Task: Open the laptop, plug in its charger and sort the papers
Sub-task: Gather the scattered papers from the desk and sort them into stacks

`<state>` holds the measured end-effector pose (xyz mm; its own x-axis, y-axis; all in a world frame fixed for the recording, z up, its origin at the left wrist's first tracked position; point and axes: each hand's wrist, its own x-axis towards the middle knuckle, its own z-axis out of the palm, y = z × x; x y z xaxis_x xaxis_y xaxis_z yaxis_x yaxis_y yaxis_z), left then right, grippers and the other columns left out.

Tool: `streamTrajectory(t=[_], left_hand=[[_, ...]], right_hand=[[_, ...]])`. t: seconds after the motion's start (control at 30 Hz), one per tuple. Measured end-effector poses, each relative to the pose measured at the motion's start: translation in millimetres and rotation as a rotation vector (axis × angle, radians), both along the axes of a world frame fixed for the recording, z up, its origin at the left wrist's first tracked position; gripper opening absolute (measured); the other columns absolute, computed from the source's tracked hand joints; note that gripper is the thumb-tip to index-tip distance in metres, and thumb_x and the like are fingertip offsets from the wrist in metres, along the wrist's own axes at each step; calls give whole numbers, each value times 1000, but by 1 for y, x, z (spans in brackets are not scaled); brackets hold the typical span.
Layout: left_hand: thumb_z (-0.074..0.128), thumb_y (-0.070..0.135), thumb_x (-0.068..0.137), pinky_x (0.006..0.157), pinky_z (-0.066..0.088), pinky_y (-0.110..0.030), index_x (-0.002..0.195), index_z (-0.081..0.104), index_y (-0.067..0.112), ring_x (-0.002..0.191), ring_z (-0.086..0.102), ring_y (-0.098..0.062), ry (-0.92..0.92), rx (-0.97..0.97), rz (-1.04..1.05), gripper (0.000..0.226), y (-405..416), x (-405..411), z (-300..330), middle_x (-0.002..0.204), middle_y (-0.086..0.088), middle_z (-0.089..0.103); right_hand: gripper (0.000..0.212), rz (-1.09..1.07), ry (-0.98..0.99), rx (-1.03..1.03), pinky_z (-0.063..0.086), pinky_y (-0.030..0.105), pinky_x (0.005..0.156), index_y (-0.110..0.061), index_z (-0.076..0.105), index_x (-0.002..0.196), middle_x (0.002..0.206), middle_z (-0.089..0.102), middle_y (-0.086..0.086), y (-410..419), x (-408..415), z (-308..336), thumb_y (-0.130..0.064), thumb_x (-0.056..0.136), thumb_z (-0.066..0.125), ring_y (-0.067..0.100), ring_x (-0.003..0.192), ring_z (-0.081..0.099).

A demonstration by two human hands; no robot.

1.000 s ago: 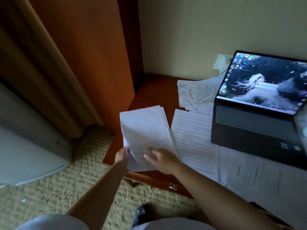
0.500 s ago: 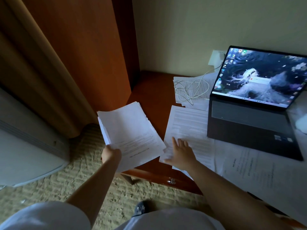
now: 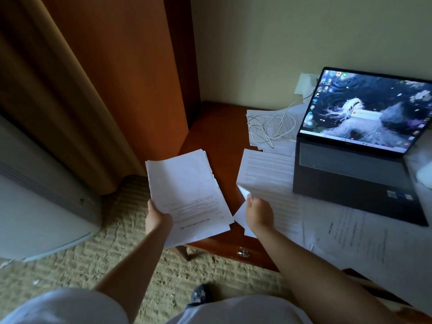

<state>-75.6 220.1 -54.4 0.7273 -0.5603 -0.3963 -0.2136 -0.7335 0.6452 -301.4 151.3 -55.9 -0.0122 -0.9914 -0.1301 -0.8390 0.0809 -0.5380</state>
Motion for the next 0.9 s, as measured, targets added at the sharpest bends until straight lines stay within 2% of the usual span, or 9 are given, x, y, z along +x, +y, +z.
streamTrajectory(t=[0.07,0.17,0.33,0.43,0.47,0.57,0.7,0.8,0.9], left_hand=[[37,-4,81,81,44,-42,129,43,19,99,54,-35,23,-40,-2,53,-1,-1,-2,111,-14,57],[35,-8,82,76,42,-36,127,48,23,97,53,-29,106,-97,-25,56,-3,-5,-6,105,-6,56],[37,-11,82,77,47,-36,128,53,24,95,55,-29,310,-107,-53,60,-7,-7,-12,107,-8,60],[47,11,91,89,52,-46,112,63,22,101,61,-33,459,-172,27,29,-8,0,-16,110,-10,65],[48,22,93,91,51,-49,109,66,22,103,62,-33,524,-190,76,24,-9,3,-20,113,-11,66],[43,31,98,84,53,-44,110,66,18,97,64,-31,601,-197,103,29,-10,4,-20,109,-14,66],[42,30,100,70,53,-36,109,63,8,83,64,-29,709,-224,151,31,-11,-3,-9,94,-15,67],[45,32,98,83,53,-45,96,66,9,86,64,-32,719,-179,184,31,-12,-2,-11,90,-16,68],[49,11,89,86,54,-47,90,66,14,93,64,-36,549,-116,57,18,-16,-4,-17,98,-17,68]], right_hand=[[43,-75,-86,-127,31,24,58,-2,62,89,66,53,0,-1,9,10,-27,103,30,22,69,59],[38,114,-168,-144,37,26,62,-4,63,102,83,64,8,4,30,21,-26,102,32,26,80,62],[41,516,-241,125,45,30,79,-12,58,125,108,66,9,24,71,22,-35,103,31,25,96,61],[40,583,-269,350,41,30,76,-17,63,108,87,63,3,30,79,7,-39,102,30,17,77,58],[44,592,-251,361,41,30,75,-14,62,112,86,62,3,31,79,4,-40,102,28,17,76,57],[49,622,-244,299,45,29,87,-15,48,136,124,61,9,31,82,-2,-42,102,25,23,109,58],[44,695,-257,306,41,37,101,-19,49,136,135,55,5,28,91,1,-39,102,28,23,121,51],[42,834,-202,370,32,36,109,-21,46,138,145,43,2,26,92,0,-36,99,42,22,130,41],[76,720,-339,607,35,37,109,-21,38,142,145,39,-1,25,84,-2,-45,78,71,19,132,38]])
